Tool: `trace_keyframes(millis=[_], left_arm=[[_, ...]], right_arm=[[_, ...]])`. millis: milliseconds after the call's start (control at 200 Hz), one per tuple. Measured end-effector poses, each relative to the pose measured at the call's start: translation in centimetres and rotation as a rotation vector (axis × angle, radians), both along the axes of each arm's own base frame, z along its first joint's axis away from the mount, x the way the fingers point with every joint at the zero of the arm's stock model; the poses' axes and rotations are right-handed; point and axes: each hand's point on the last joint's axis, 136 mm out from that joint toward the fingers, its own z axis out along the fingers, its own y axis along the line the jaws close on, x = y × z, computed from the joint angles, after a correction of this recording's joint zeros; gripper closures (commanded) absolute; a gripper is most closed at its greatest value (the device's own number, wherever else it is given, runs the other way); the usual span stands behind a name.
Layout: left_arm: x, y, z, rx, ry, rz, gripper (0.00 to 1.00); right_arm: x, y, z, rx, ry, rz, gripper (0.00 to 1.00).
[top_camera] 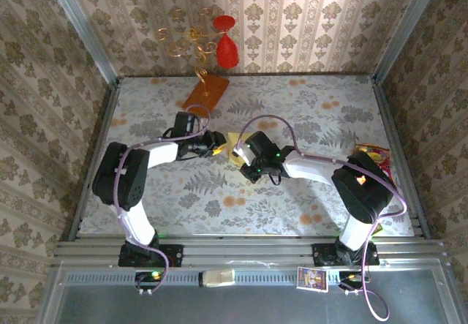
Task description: Fold a paper plane with a square sheet of paper (pick it up from the middle)
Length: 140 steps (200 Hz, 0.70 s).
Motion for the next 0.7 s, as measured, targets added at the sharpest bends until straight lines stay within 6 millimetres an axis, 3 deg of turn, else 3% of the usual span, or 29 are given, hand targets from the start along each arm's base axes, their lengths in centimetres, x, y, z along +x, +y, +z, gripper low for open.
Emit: trace_keyframes(millis=[120, 255, 495, 700], left_arm=[[0.4, 0.9, 1.4, 0.027, -0.054, 0.009, 0.68], [0.1, -0.2, 1.3, 0.053, -0.072, -0.036, 0.71], [0.0, -2.5, -1.3, 0.102, -0.033, -0.106, 0.81], [0.1, -3.3, -3.6, 0.145, 0.013, -0.142, 0.85]], right_arm=[[-0.7, 0.6, 0.1, 0.053, 0.059, 0.000, 0.86], [-2.0, 1.6, 0.4, 0.130, 0.148, 0.004, 0.86], [-4.9, 1.7, -1.0, 0.193, 0.309, -0.019, 0.86], [-5.3, 1.7, -1.2, 0.202, 0.337, -0.030, 0.86]])
